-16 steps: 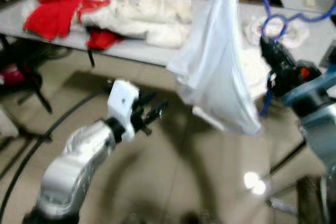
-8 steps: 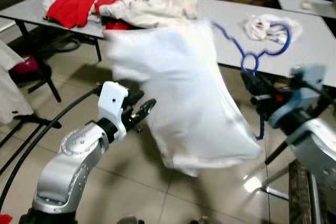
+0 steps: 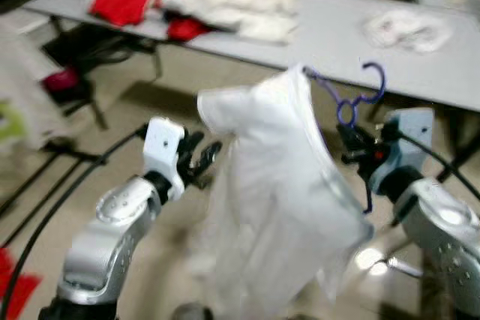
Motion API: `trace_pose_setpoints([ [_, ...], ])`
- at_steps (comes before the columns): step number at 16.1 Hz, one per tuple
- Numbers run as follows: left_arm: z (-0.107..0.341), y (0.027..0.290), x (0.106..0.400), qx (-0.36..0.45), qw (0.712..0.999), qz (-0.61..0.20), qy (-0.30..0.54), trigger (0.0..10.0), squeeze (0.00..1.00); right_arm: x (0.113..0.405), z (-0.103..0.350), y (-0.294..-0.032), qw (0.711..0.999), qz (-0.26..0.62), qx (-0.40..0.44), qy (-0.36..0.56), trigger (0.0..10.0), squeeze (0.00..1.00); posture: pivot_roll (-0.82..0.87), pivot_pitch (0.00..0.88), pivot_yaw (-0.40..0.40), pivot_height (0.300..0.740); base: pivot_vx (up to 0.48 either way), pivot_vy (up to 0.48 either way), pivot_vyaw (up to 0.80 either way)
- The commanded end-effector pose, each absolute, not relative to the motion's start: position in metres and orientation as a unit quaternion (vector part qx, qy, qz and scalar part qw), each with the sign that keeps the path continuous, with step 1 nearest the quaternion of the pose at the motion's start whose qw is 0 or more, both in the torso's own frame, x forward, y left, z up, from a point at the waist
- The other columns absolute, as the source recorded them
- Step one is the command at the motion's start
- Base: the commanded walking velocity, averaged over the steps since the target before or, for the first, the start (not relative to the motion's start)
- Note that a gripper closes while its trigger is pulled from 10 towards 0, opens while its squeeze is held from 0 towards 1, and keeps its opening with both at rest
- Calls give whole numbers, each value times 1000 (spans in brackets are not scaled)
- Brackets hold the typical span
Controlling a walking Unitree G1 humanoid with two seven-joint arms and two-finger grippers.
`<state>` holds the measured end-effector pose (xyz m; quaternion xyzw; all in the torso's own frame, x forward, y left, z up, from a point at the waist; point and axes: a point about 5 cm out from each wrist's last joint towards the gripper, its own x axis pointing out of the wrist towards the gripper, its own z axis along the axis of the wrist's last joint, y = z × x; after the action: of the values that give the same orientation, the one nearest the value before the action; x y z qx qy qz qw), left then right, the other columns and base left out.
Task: Hang hanger
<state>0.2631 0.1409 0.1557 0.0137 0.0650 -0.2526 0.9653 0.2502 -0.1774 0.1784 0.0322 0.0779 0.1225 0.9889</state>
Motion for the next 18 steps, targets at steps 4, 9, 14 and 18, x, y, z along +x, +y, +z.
trace_pose_setpoints([
  [4, 157, 152, 265, 27, 970, -232, 67, 10000, 0, 252, 183, -180, 992, 111, 9, 57, 10000, 0, -127, 54, -9, 740, 0, 0, 794],
  [9, 157, 147, 268, 13, 975, -216, 53, 10000, 0, 261, 175, -173, 990, 129, 19, 53, 10000, 0, -129, 56, -8, 740, 0, 0, 794],
  [14, 154, 145, 271, 24, 981, -186, 49, 10000, 0, 273, 154, -157, 986, 144, 43, 74, 10000, 0, -100, 50, -25, 740, 0, -288, 793],
  [18, 151, 151, 270, 44, 983, -171, 50, 10000, 0, 283, 147, -155, 985, 147, 57, 70, 10000, 0, -67, 25, -34, 740, 0, -480, 791],
])
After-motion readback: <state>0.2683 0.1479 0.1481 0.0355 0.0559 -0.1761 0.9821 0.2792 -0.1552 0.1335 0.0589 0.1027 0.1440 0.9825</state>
